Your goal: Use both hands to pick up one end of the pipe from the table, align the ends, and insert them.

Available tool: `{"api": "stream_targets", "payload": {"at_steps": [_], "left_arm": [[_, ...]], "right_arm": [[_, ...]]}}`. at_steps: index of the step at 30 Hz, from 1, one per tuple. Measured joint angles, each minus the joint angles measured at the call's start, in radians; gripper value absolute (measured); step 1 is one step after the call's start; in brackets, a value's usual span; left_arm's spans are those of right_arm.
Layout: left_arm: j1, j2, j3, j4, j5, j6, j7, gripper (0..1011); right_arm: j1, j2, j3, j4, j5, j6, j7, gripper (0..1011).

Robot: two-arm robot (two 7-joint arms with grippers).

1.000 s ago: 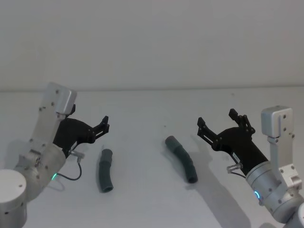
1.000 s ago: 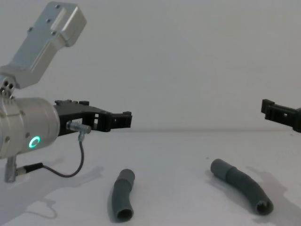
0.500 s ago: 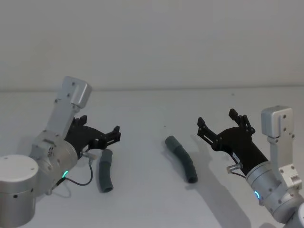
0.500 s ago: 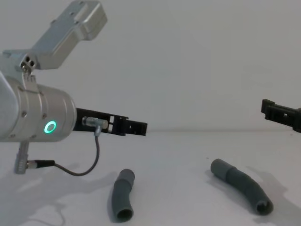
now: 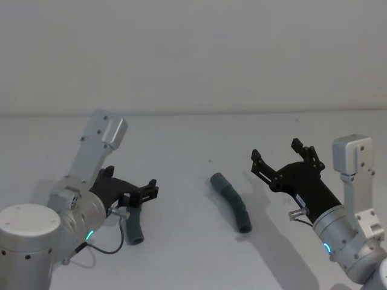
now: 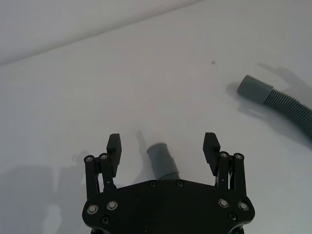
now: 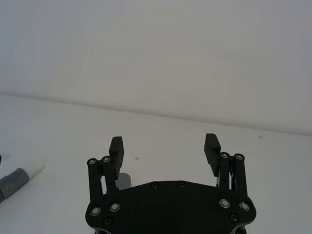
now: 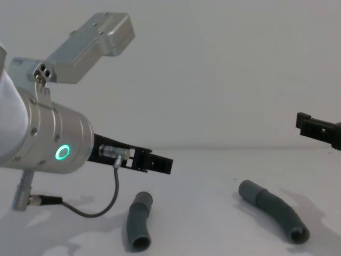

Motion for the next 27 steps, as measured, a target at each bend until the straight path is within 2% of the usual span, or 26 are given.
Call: {"api": "stream_targets", "payload": {"at_steps": [5,11,27], "left_arm": [[0.027,-0.017,-0.007,-0.026,0.011,0.038,0.036,1001],[0.051,-0.041,-0.018,-0.041,0.016,0.058,0.064,1001],[0.104,-0.131,-0.057,-0.032,0.017,0.074,0.137,1001]], "right_arm": [[0.000,0.000,0.000,0.000,0.000,0.000,0.000,1004],[0.000,0.000,0.000,0.000,0.000,0.000,0.000,1004],[0.000,0.000,0.000,0.000,0.000,0.000,0.000,1004]]}}
